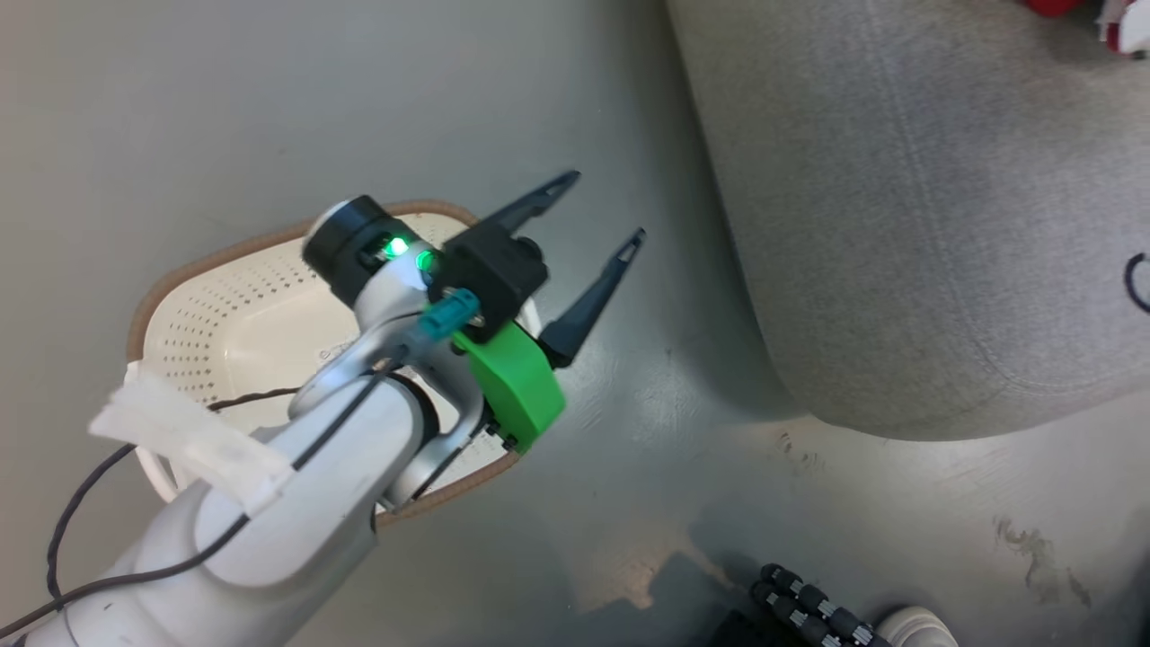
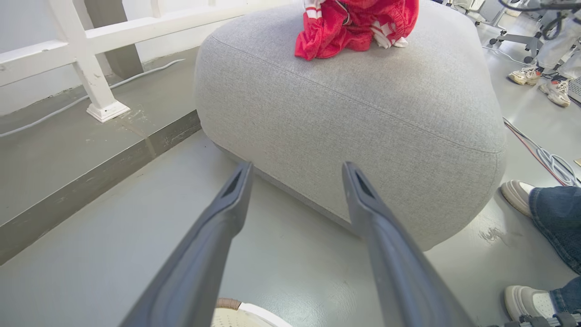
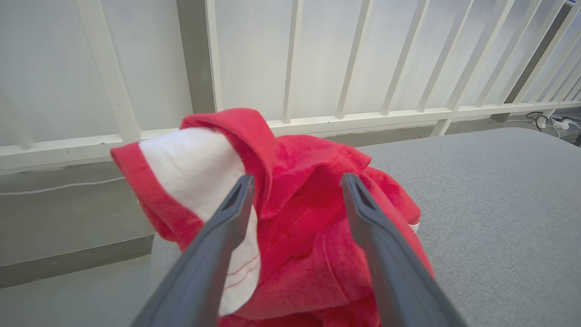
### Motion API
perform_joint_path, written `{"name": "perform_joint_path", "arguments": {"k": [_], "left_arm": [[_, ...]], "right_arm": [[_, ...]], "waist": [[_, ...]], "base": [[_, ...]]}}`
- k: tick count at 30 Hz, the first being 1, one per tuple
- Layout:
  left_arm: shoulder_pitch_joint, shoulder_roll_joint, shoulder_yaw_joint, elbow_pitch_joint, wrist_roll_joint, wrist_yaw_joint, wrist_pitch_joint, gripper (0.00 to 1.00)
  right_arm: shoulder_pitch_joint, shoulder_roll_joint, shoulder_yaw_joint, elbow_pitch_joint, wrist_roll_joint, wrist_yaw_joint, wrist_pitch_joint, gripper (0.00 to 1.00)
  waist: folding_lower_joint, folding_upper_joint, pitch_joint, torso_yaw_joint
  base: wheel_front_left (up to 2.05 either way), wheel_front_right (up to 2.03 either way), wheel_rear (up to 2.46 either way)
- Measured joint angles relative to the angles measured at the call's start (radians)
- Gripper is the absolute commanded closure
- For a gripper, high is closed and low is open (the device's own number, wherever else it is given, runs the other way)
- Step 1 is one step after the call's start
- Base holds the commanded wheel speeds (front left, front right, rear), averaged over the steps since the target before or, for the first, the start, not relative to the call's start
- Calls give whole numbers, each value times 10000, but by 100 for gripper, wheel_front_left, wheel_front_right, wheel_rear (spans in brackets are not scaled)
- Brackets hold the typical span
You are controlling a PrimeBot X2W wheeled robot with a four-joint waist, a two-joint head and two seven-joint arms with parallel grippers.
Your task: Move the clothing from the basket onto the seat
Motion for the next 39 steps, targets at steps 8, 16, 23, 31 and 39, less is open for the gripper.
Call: {"name": "perform_joint_path", "arguments": {"k": [8, 16, 23, 31, 39], "left_arm": [[238, 150, 301, 107, -169, 84, -357, 0], [606, 98, 828, 522, -614, 270, -1131, 0], [917, -109, 1304, 936, -825, 504, -1837, 0], [1508, -165, 1858, 1444, -1323, 702, -2548, 0], [2320, -171, 2420, 1990, -1755, 911, -2792, 0]], "right_arm": [[636, 171, 213, -92, -146, 257, -38, 0], [1103, 159, 244, -1064, -389, 568, -42, 0], [1615, 263, 334, -1693, -577, 773, -46, 0], [2314, 665, 667, -2115, -732, 943, -59, 0], [3148, 1055, 938, -2395, -734, 1037, -67, 0]], "waist": [[-1, 0, -431, -338], [-1, 0, -1205, -445], [-1, 0, -1866, -155], [-1, 0, -2587, 594], [-1, 0, -3366, 1506]], "base": [[0, 0, 0], [0, 0, 0], [0, 0, 0], [0, 0, 0], [0, 0, 0]]}}
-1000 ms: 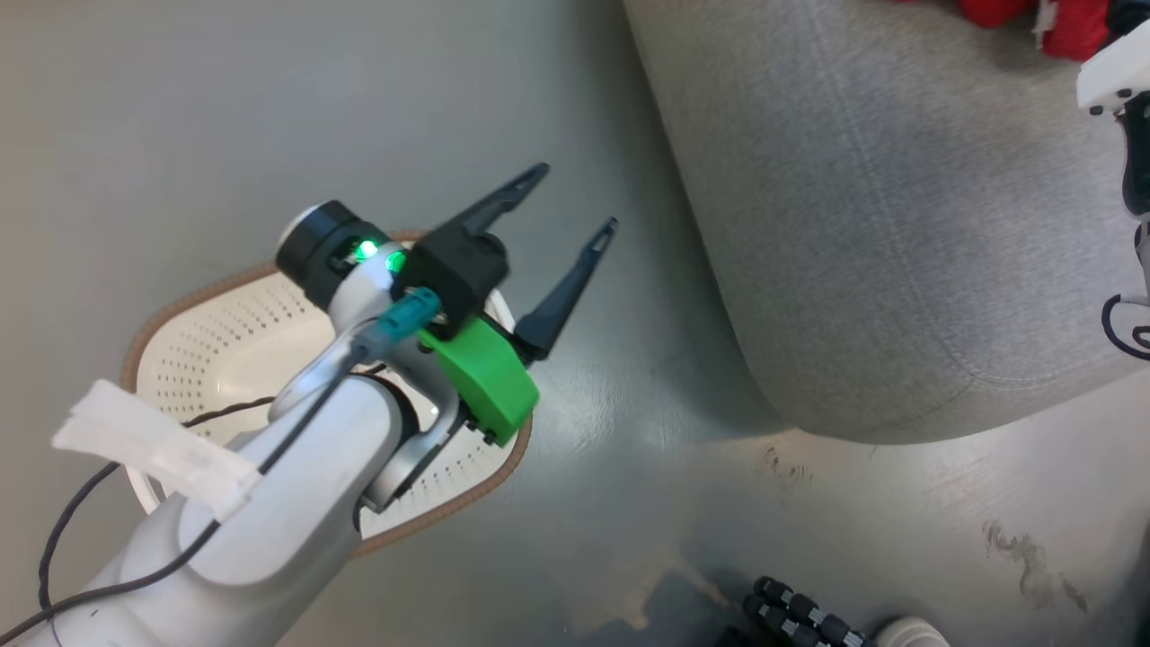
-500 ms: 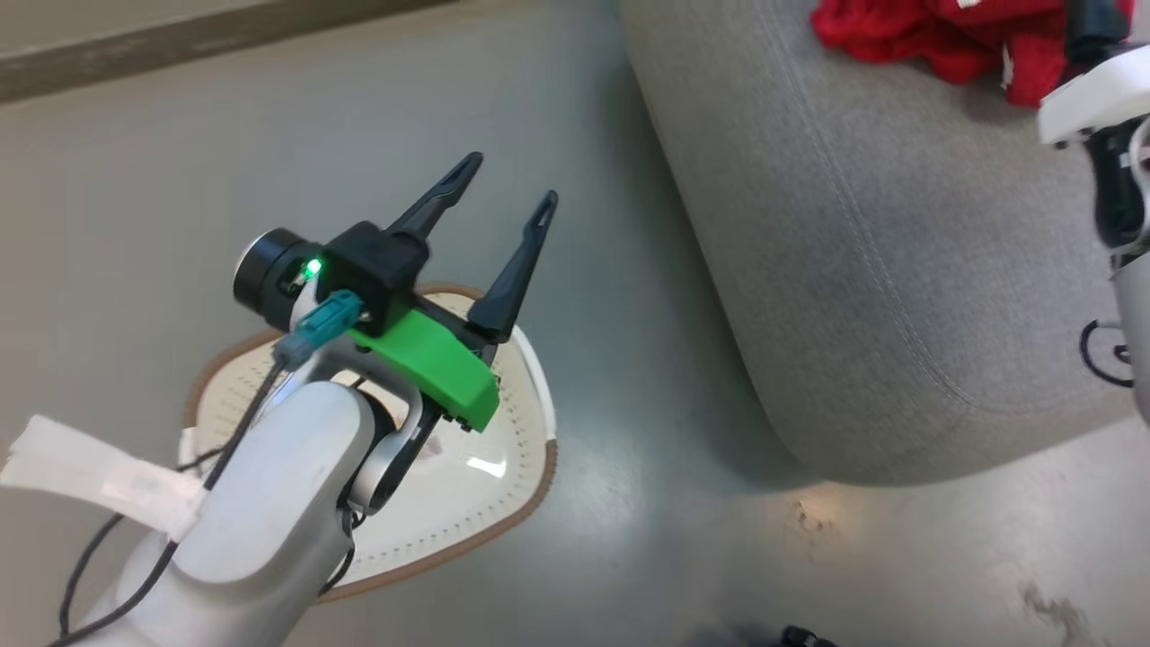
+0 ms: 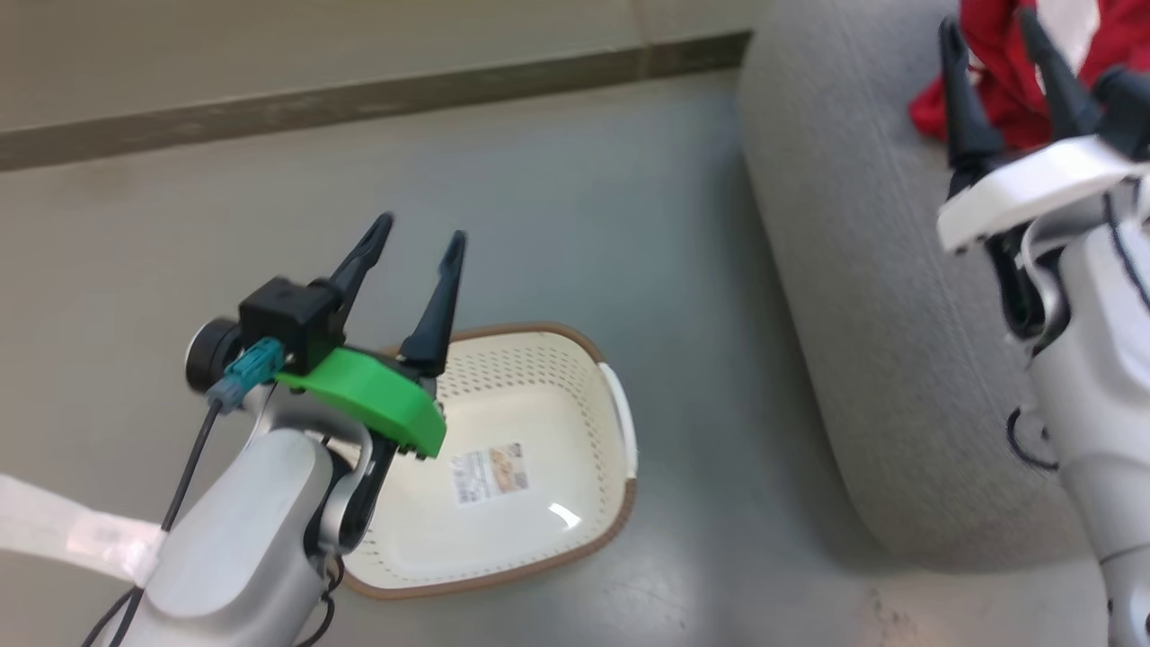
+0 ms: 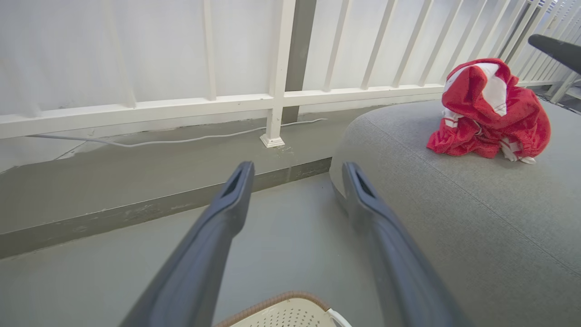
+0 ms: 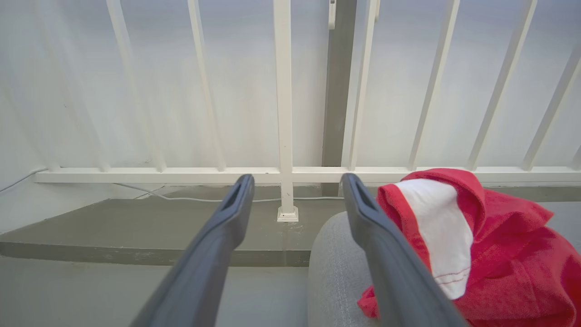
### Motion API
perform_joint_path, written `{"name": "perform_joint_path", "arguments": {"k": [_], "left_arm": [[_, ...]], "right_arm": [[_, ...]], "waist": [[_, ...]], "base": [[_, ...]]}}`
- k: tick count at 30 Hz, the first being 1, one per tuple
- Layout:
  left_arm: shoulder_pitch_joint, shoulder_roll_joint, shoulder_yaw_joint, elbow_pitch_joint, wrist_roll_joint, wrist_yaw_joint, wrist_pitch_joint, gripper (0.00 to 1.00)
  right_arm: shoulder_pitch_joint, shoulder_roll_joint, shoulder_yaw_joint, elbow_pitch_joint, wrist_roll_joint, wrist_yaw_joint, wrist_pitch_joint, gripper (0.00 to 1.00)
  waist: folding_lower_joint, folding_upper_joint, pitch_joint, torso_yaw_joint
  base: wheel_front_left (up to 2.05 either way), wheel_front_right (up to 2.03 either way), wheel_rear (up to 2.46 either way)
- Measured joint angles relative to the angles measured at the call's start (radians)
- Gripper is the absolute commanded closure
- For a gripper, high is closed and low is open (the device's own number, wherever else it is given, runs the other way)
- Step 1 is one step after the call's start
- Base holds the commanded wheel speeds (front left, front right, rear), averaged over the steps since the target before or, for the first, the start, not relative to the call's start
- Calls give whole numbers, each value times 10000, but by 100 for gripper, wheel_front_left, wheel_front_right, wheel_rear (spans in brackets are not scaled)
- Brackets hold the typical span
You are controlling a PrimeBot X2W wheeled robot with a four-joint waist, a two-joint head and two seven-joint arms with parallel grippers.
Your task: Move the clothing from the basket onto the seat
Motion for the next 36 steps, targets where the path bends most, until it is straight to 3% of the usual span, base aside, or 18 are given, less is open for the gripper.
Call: {"name": "perform_joint_path", "arguments": {"k": [8, 18, 23, 36], "left_arm": [[867, 2, 543, 401, -174, 128, -176, 0], [2091, 136, 1360, 717, -245, 232, -267, 0], [2586, 299, 1655, 765, -245, 320, -267, 0], [3952, 316, 2748, 176, -63, 389, -270, 0]], "right_arm": [[1224, 422, 134, -44, 15, -10, 0, 0], [2844, 1124, 153, -477, 94, -320, 0, 0], [3418, 1356, 228, -686, 98, -334, 0, 0], [4809, 1492, 259, -1582, 107, -757, 2, 0]], "waist": [[0, 0, -847, 880], [0, 0, -2015, 1664], [0, 0, -2456, 1834], [0, 0, -3125, 1941]], "base": [[0, 0, 0], [0, 0, 0], [0, 0, 0], [0, 0, 0]]}}
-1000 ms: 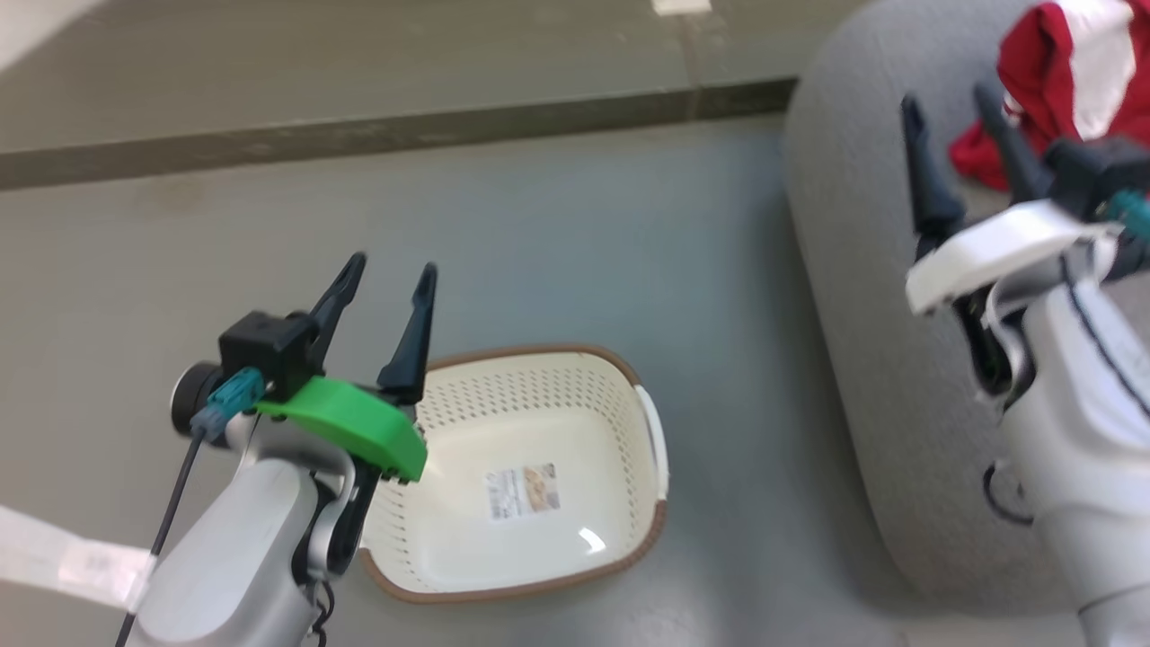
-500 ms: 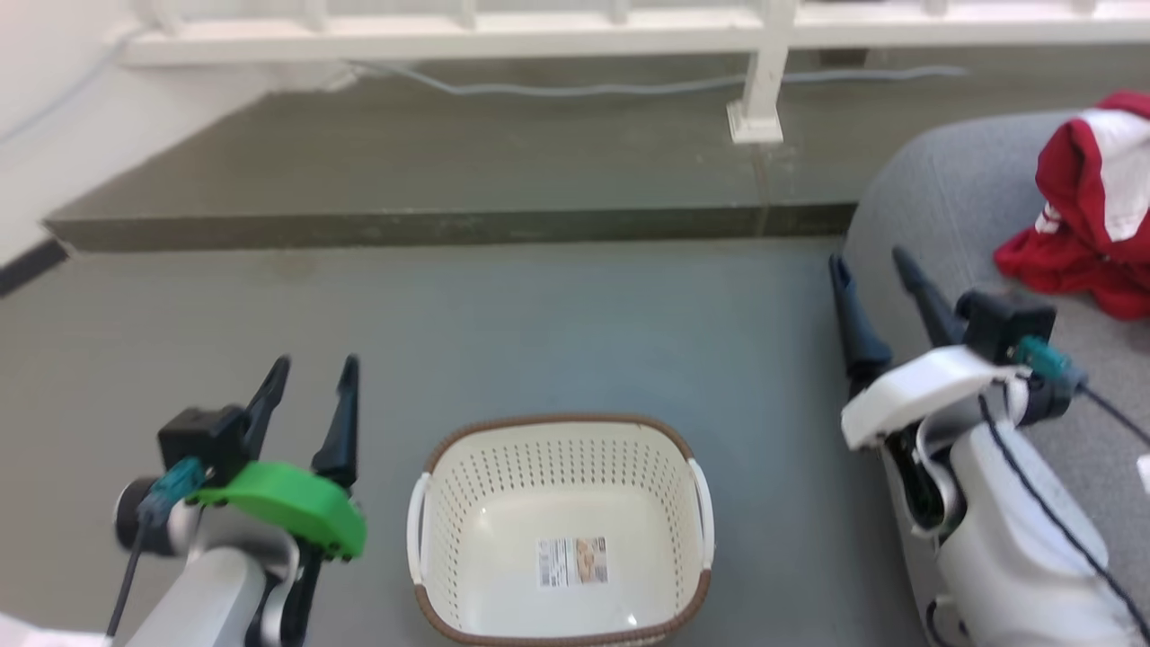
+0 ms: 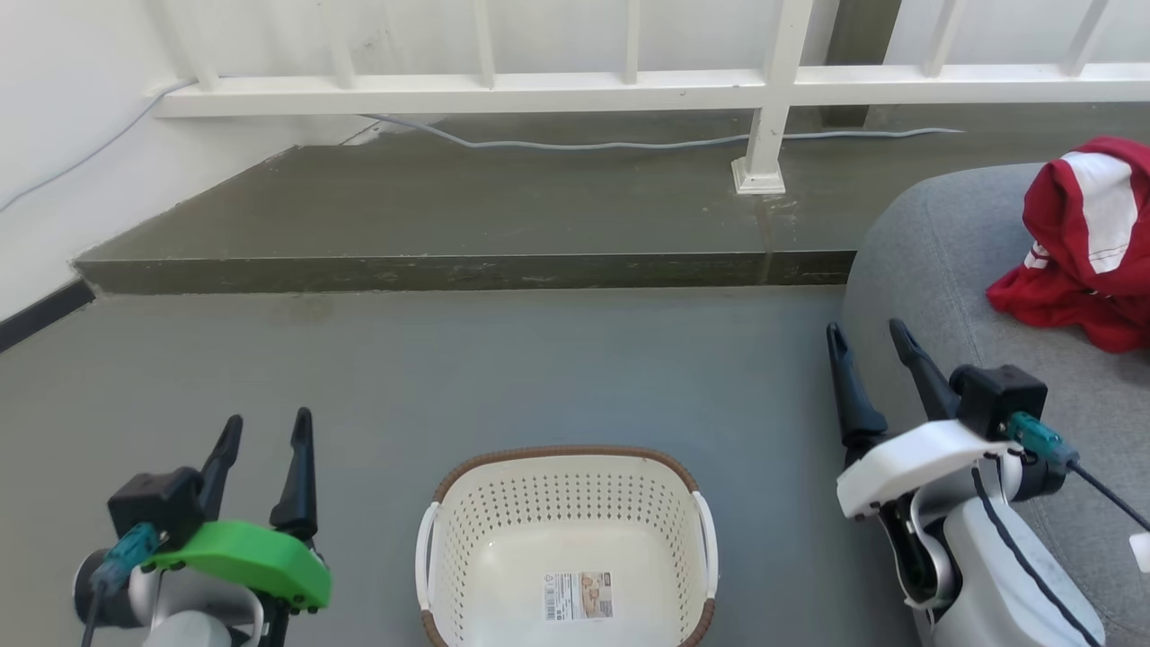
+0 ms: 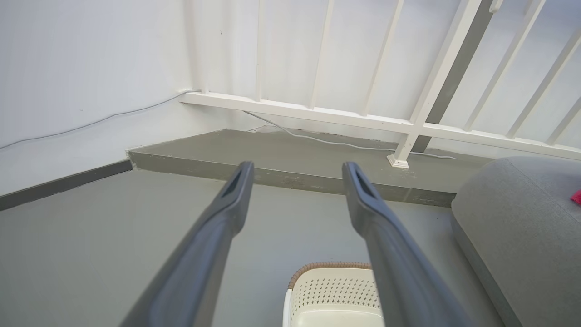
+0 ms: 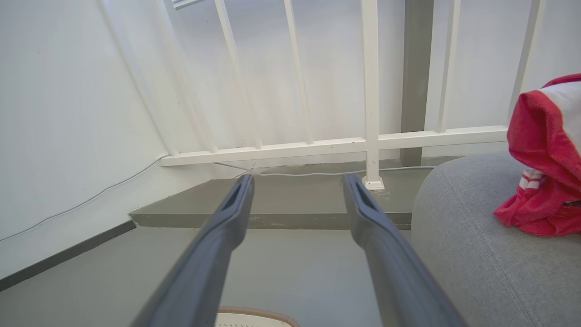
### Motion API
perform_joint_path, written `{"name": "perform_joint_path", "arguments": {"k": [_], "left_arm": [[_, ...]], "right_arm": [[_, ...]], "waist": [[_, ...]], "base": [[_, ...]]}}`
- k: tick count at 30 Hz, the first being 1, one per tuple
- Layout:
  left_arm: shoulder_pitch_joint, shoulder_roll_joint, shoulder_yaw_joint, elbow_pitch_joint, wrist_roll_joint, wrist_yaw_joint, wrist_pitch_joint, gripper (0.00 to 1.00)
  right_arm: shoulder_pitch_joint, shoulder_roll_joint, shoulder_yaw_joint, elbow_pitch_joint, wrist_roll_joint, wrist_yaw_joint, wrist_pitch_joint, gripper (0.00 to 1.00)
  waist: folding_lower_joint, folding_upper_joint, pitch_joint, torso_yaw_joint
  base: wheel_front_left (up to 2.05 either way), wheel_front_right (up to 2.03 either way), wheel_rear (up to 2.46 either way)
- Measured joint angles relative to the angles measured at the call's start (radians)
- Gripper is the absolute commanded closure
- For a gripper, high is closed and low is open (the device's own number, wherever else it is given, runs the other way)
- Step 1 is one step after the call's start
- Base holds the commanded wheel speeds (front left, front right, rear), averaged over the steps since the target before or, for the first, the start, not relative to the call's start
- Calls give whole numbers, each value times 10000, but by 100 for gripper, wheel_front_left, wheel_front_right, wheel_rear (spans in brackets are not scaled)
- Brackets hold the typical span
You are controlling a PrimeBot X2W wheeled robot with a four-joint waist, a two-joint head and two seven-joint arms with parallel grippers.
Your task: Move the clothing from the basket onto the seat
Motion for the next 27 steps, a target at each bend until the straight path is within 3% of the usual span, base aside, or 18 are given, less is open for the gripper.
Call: {"name": "perform_joint_path", "arguments": {"k": [13, 27], "left_arm": [[1071, -71, 851, -566, 593, 6, 0, 0], [1562, -311, 1078, -1009, 890, 6, 0, 0]], "right_arm": [[886, 44, -31, -826, -8, -355, 0, 0], [1415, 48, -150, -1452, -13, -550, 0, 0]], "waist": [[0, 0, -55, -137], [0, 0, -71, -269]], "base": [[0, 0, 0], [0, 0, 0]]}}
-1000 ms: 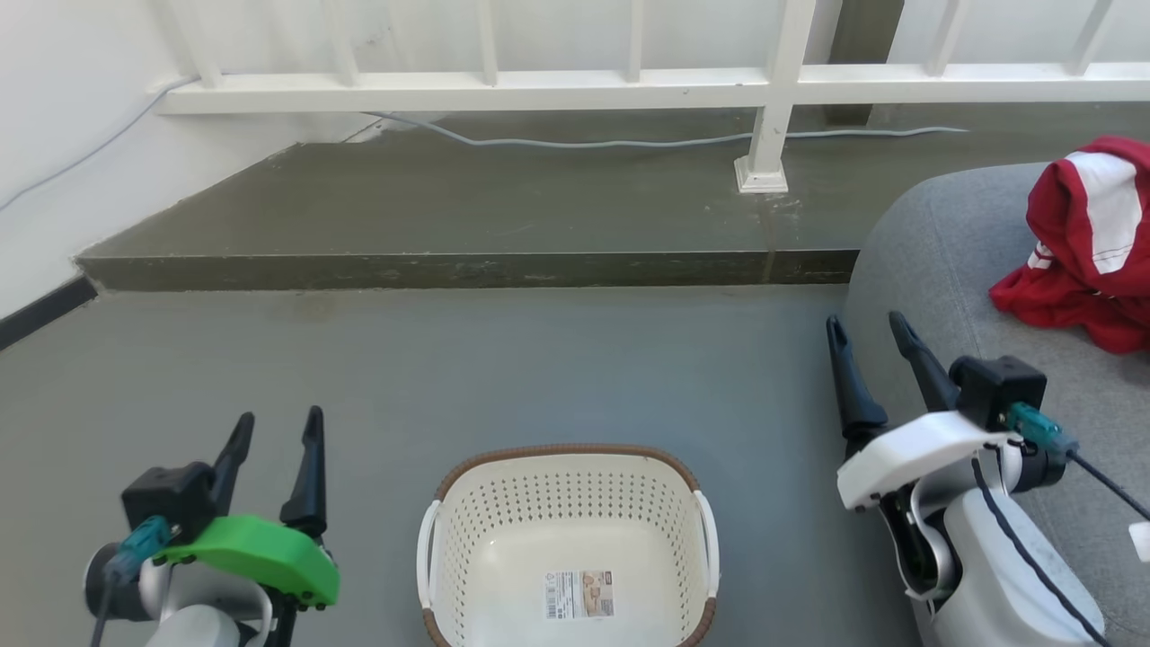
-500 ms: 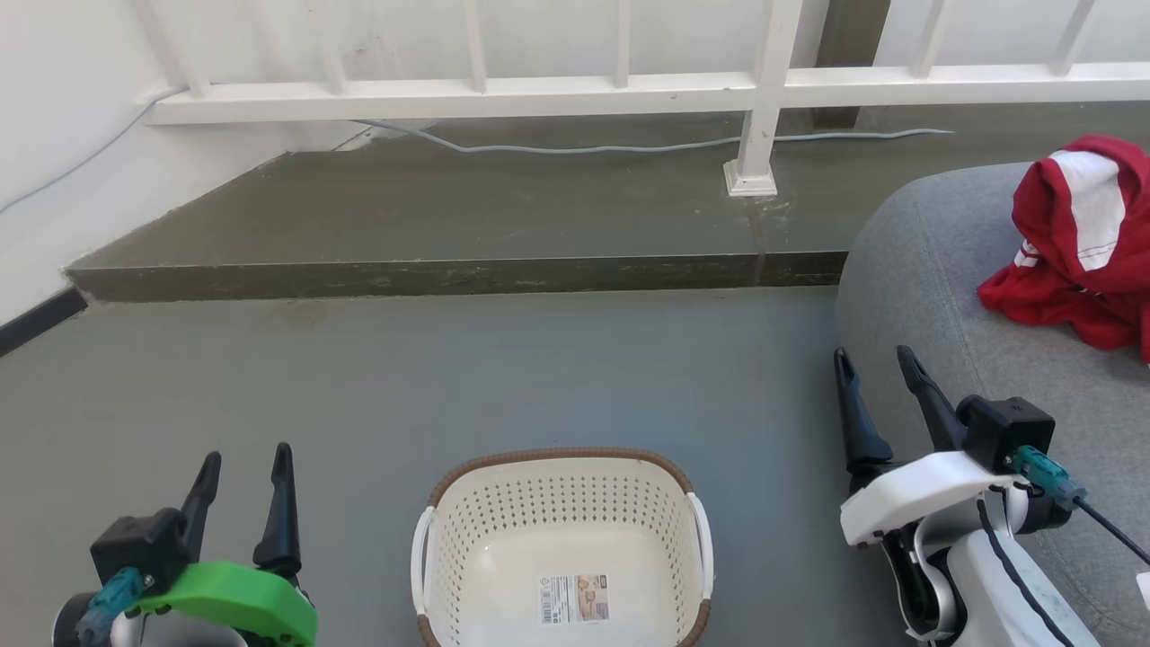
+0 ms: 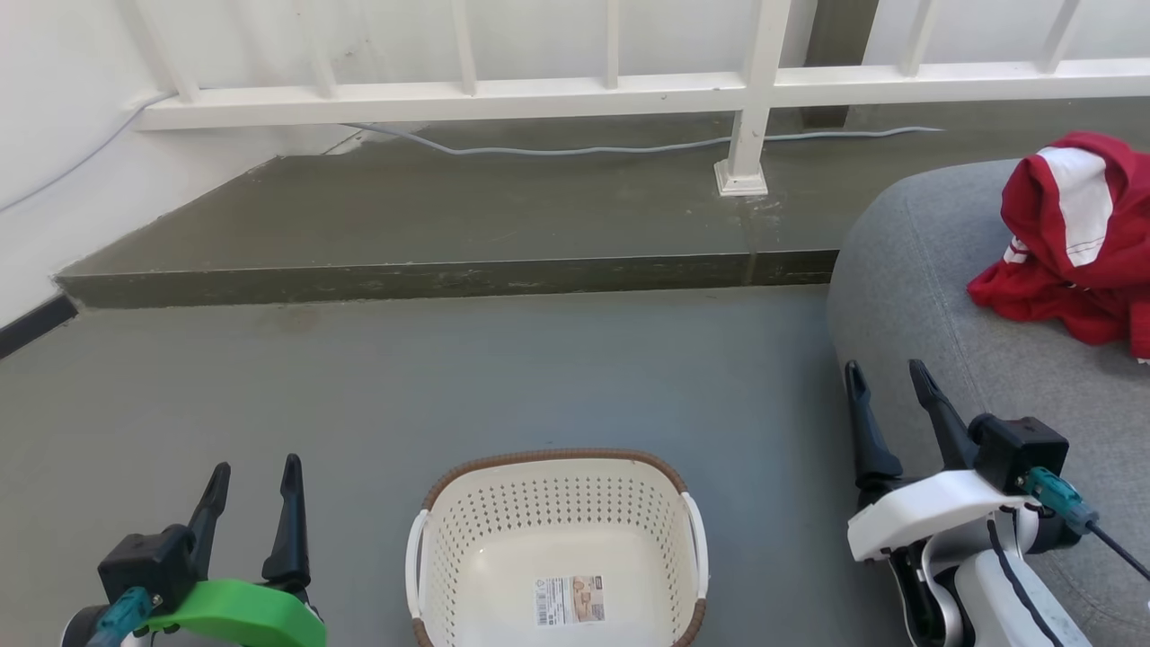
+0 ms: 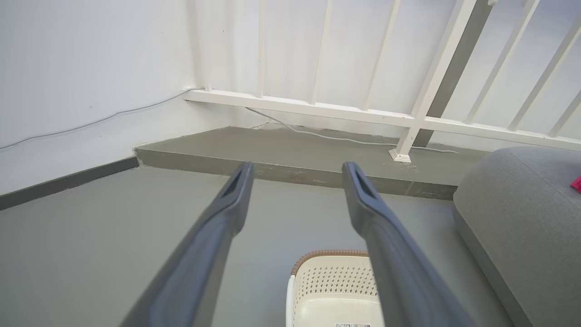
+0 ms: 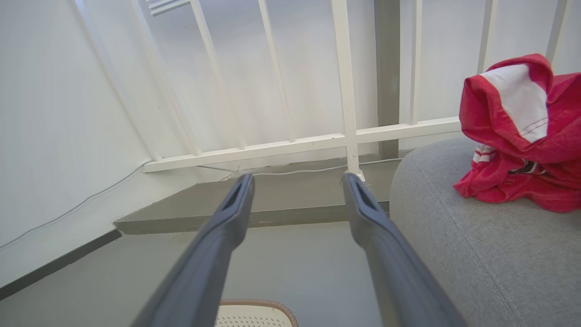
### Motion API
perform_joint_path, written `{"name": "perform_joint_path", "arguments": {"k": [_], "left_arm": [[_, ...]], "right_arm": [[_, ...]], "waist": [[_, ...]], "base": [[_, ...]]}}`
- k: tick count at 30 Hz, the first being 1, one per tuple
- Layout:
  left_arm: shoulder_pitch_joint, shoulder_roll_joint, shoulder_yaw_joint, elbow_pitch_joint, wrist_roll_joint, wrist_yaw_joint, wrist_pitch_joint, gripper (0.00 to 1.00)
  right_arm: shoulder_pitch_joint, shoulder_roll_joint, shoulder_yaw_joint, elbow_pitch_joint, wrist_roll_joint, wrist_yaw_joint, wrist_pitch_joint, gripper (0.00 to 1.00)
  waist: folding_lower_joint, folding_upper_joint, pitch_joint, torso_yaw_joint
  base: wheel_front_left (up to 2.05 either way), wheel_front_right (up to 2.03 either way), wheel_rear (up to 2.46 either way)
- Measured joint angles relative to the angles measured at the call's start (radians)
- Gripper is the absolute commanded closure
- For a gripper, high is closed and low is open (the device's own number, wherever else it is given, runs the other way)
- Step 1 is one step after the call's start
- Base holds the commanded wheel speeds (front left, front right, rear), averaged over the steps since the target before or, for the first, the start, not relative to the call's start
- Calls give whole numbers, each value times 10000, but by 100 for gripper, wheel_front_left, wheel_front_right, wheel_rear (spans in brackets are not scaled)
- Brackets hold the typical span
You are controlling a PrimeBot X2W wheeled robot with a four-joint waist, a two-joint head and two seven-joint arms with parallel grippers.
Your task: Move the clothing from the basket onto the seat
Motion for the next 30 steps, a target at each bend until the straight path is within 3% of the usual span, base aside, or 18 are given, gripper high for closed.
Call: {"name": "perform_joint_path", "arguments": {"k": [20, 21, 30], "left_arm": [[256, -75, 104, -343, 541, 0, 0, 0], [268, -77, 96, -385, 546, 0, 0, 100], [530, -556, -125, 184, 316, -21, 35, 100]], "right_arm": [[281, -8, -86, -562, -2, -153, 13, 0], [284, -8, -92, -575, -2, -153, 13, 100], [811, 113, -77, 52, 109, -138, 46, 100]], "waist": [[0, 0, 61, -78], [0, 0, 67, -77], [0, 0, 80, -80]], "base": [[0, 0, 0], [0, 0, 0], [0, 0, 0]]}}
